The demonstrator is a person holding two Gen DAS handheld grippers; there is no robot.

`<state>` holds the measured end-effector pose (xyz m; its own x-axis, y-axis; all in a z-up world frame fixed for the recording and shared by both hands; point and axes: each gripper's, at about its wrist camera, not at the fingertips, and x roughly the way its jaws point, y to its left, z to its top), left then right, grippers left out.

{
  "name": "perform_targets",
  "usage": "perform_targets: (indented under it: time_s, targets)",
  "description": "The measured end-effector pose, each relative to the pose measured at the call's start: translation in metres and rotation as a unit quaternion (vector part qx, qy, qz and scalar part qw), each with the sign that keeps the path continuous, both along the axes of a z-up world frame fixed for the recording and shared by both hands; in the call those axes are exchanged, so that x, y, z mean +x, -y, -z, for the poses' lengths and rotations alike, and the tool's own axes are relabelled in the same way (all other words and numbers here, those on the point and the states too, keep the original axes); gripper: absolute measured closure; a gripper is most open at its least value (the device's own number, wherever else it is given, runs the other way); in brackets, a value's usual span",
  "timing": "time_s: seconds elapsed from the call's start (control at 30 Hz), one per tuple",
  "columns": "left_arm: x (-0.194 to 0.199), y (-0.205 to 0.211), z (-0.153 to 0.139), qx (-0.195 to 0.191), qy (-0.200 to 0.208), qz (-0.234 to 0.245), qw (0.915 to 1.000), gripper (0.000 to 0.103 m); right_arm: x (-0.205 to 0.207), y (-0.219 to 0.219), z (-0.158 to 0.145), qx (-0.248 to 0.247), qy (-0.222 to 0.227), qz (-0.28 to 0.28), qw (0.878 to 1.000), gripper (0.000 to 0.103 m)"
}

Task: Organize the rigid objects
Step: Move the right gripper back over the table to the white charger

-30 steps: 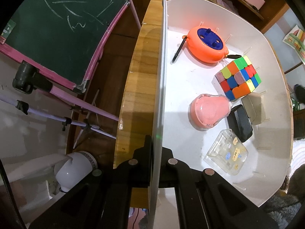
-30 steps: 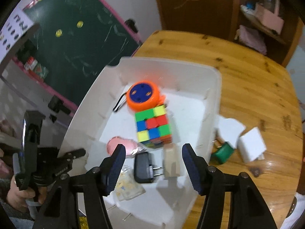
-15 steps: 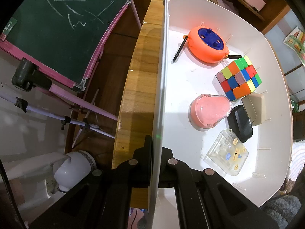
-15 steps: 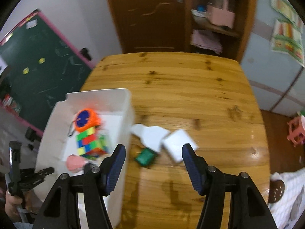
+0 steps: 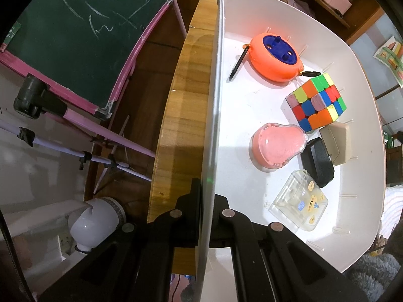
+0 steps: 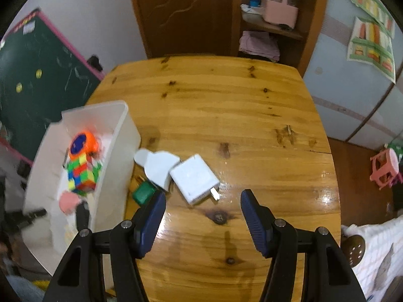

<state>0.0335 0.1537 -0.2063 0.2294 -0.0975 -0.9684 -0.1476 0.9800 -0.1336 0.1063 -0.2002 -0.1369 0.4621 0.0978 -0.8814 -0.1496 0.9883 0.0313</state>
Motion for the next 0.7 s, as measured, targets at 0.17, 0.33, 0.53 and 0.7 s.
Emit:
perform_targets:
  time_s: [0.17,0.33,0.53,0.7]
  targets:
    - [0.0,0.0,0.0,0.002,0.0,0.003,1.0,0.101,-0.003,0.002,0.019,0.003,-0.013,-0.021,1.0,0.041]
    - [0.0,0.001,0.001,0.003,0.0,0.001,1.0,0.101,0.008,0.001,0.043,-0.008,-0.026,-0.046,0.999,0.04]
    - [0.0,0.003,0.001,0.007,-0.004,0.001,1.0,0.101,0.025,-0.003,0.061,-0.016,-0.033,-0.07,0.997,0.04]
    - [0.0,0.005,-0.002,0.012,-0.007,0.0,0.9999,0.101,0.038,-0.008,0.071,-0.018,-0.038,-0.09,0.995,0.041]
